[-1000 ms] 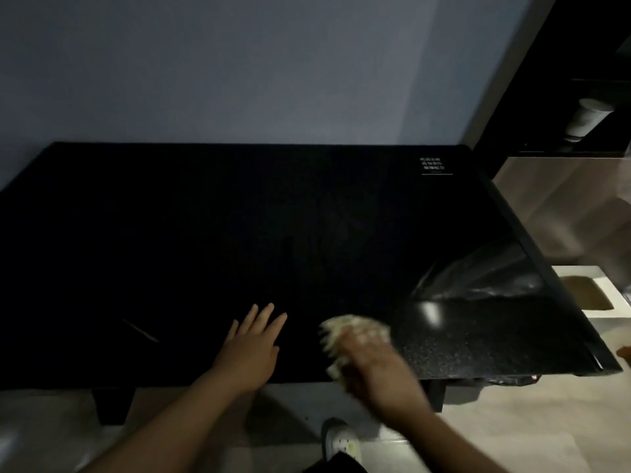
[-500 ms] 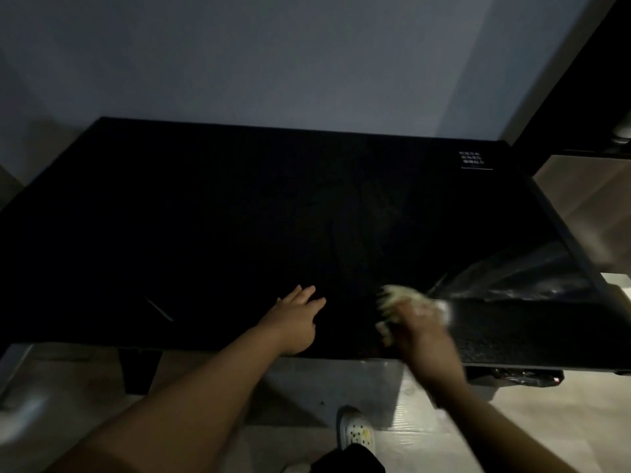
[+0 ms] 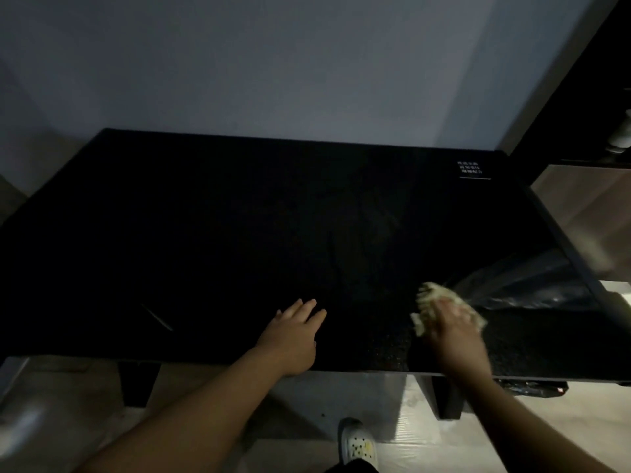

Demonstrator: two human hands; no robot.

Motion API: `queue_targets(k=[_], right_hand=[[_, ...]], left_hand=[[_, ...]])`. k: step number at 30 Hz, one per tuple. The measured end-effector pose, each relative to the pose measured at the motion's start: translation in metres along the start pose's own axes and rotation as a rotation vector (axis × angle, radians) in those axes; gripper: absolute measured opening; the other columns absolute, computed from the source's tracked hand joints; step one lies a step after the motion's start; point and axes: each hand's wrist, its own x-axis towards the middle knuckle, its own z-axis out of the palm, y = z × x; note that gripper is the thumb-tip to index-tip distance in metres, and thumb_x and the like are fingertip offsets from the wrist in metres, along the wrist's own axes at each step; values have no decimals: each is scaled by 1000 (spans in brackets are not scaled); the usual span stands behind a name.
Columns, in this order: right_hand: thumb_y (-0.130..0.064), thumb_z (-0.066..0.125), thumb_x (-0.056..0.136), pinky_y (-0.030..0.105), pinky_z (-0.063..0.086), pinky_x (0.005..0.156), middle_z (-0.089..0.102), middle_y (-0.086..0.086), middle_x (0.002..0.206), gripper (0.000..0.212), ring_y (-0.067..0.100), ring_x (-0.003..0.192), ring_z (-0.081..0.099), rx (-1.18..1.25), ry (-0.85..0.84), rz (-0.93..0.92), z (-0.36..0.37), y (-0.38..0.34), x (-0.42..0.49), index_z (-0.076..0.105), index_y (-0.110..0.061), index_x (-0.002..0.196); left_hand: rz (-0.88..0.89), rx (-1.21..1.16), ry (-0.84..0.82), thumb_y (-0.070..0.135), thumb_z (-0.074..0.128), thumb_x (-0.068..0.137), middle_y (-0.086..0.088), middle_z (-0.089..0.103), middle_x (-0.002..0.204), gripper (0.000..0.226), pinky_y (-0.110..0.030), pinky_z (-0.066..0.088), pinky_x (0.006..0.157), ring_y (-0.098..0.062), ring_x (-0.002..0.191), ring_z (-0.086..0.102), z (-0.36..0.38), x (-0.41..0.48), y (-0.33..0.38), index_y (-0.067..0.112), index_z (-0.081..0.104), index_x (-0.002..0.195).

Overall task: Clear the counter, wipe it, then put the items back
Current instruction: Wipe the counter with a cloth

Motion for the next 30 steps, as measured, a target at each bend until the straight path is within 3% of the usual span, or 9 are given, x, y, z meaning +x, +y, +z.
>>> queue_targets(k=[3, 8, 10, 13, 16, 20, 23, 26, 30], right_hand=[[-31, 46, 94, 40, 15, 115, 27, 12, 154, 55, 35, 139, 24, -14, 43, 158, 6, -19, 5, 32, -18, 146], [-48, 28, 95, 30, -13, 112, 16, -3, 158, 57, 24, 147, 6, -4, -208, -478, 42, -92, -29, 23, -29, 149], [-59, 17, 85, 34, -7, 118, 24, -3, 156, 67, 22, 146, 15, -25, -209, -543, 28, -70, -6, 30, -32, 146], [-58, 35, 87, 39, 17, 115, 39, 2, 148, 59, 27, 137, 32, -27, -53, -270, 2, -9, 48, 45, -29, 137], [-42, 43, 95, 45, 13, 116, 26, 10, 154, 56, 33, 141, 22, -70, -3, 103, -7, -2, 68, 30, -23, 147], [-39, 36, 94, 43, 9, 119, 20, 1, 154, 52, 30, 141, 27, -61, -93, -432, 25, -74, 43, 35, -27, 145], [-51, 18, 93, 33, 12, 117, 43, -9, 144, 54, 17, 132, 45, -145, -169, -726, 16, -72, 50, 51, -35, 132], [-64, 13, 81, 36, 5, 118, 31, -1, 153, 72, 22, 143, 24, -150, -213, -513, 4, -19, 100, 33, -34, 144], [-48, 29, 98, 40, 1, 117, 11, 0, 159, 57, 27, 146, 6, -100, -155, -67, -17, 11, 133, 18, -28, 150]], left_hand=[[-31, 87, -25, 33, 30, 101, 2, -10, 160, 59, -44, 8, 119, -21, 147, -6, -5, 1, 4, 24, 1, 152], [-87, 72, 9, 31, 27, 102, 3, -4, 160, 55, -42, 15, 115, -22, 146, 4, -23, 12, -1, 25, 6, 152], [-127, 62, 35, 29, 27, 102, 4, -1, 160, 54, -41, 14, 117, -20, 146, 5, -26, 16, -4, 23, 7, 152], [-158, 54, 40, 28, 26, 103, 5, -2, 160, 53, -43, 10, 119, -19, 147, 1, -30, 26, -3, 22, 6, 152], [-171, 40, 16, 29, 25, 103, 5, -9, 160, 53, -44, 7, 120, -21, 147, -6, -41, 40, 3, 20, 6, 152], [-237, -51, 8, 26, 25, 103, 4, -9, 160, 54, -44, 9, 120, -22, 147, -6, -58, 64, 11, 21, 3, 152], [-278, -96, 18, 26, 25, 103, 4, -7, 160, 53, -42, 10, 120, -22, 147, -5, -62, 76, 14, 19, 5, 152], [-272, -154, 0, 26, 27, 103, 3, -4, 160, 52, -43, 11, 120, -23, 147, -3, -64, 77, 15, 17, 12, 151], [-267, -122, 41, 27, 28, 102, 3, -1, 160, 49, -42, 16, 118, -24, 146, 1, -65, 81, 15, 17, 18, 149]])
